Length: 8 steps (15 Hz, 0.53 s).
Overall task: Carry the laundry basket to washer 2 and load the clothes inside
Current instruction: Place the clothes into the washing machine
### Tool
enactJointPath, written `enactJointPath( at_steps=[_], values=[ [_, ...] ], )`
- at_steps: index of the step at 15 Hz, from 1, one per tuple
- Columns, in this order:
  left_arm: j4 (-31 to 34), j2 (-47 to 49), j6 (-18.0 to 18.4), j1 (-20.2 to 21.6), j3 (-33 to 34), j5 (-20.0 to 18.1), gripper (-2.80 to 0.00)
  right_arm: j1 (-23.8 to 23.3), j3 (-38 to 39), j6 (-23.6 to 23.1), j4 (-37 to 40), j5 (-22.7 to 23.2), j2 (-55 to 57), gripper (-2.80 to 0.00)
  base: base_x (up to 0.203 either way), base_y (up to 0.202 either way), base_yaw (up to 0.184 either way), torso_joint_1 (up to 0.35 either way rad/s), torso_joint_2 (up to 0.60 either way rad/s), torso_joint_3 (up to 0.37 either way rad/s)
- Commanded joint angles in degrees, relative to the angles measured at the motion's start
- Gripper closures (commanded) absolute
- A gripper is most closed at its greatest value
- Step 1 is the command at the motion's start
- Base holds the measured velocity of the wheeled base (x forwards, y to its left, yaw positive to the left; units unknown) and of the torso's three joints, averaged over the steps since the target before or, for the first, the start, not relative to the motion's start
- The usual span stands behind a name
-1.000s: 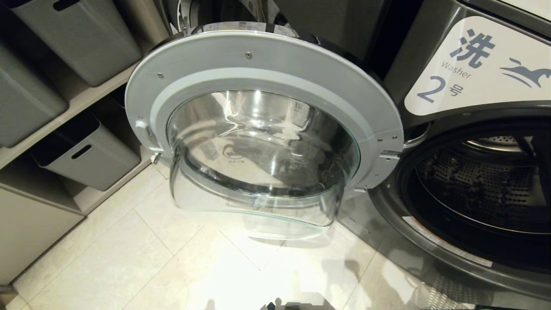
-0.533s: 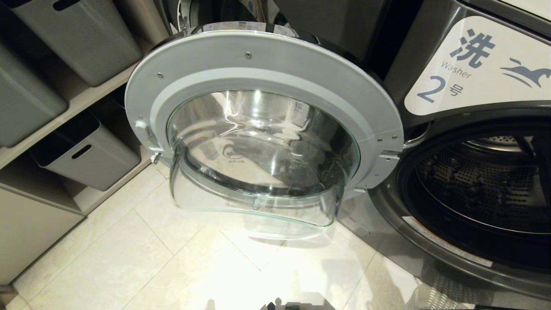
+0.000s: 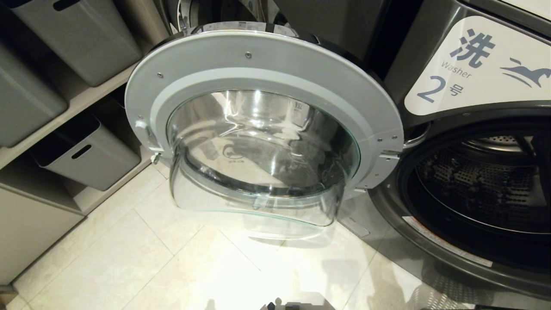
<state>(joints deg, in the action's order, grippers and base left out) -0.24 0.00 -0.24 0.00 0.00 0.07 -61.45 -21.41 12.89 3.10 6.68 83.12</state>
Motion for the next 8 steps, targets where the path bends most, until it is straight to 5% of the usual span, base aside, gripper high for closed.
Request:
enactJointPath(
  at_steps=[1, 8],
  values=[
    [-0.02, 0.0, -0.03, 0.0, 0.09, 0.01, 0.0, -3.53, -0.22, -0.74, -0.31, 0.73, 3.96, 0.0, 0.0, 0.0, 0.0, 0.0, 0.0, 0.0],
    [-0.02, 0.0, -0.03, 0.0, 0.09, 0.01, 0.0, -9.06, -0.17, -5.25, -5.65, 2.7, 12.91, 0.0, 0.0, 0.0, 0.0, 0.0, 0.0, 0.0]
  ],
)
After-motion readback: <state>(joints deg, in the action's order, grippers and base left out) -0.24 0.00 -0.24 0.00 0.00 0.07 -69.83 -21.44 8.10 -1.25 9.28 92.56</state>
